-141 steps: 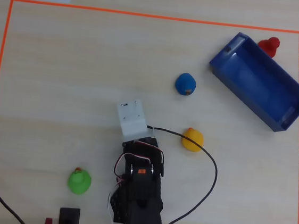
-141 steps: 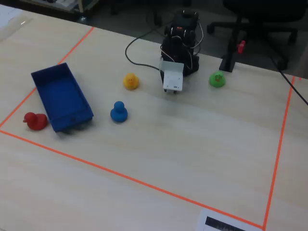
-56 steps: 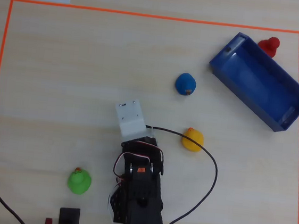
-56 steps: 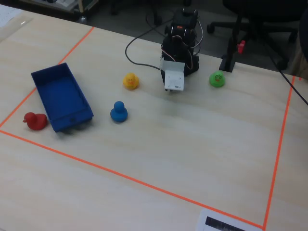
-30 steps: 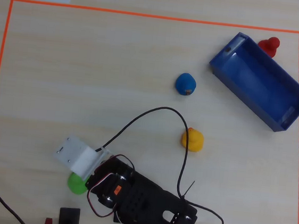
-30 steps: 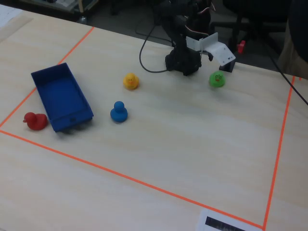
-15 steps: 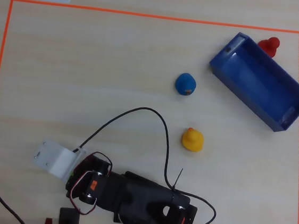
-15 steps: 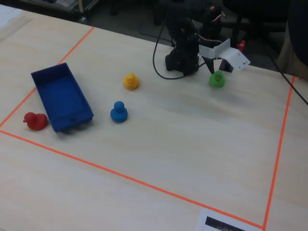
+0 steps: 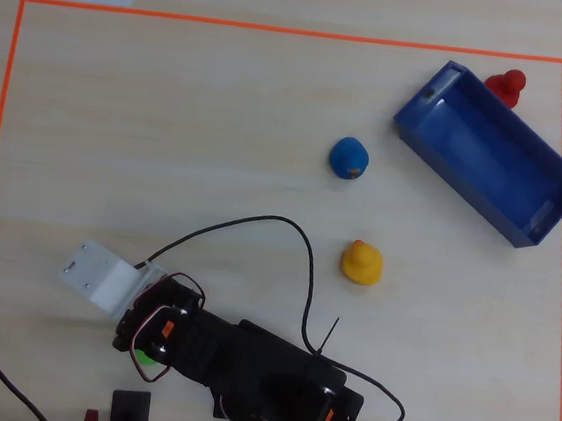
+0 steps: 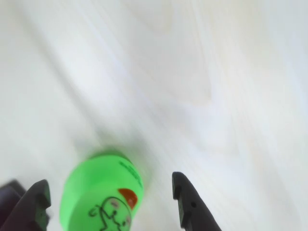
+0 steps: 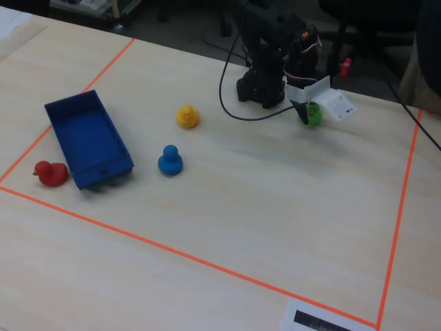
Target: Grasp green duck and put it into box.
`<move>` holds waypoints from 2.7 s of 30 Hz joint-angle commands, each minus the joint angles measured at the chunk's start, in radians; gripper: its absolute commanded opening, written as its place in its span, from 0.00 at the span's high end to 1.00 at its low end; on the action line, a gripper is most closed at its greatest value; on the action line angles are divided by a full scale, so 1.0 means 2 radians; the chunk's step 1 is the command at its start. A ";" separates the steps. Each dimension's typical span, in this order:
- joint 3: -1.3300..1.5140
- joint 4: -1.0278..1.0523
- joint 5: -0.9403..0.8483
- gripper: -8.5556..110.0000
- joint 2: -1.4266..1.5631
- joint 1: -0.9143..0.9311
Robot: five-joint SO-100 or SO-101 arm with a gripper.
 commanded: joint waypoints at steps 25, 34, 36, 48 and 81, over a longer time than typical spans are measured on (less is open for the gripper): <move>0.008 0.062 0.071 0.68 0.030 -0.018; 0.008 0.090 0.110 0.68 0.034 -0.033; 0.008 0.085 0.110 0.68 0.035 -0.029; 0.028 0.057 0.094 0.93 0.054 -0.009; -0.666 0.062 -0.064 0.93 -0.231 0.686</move>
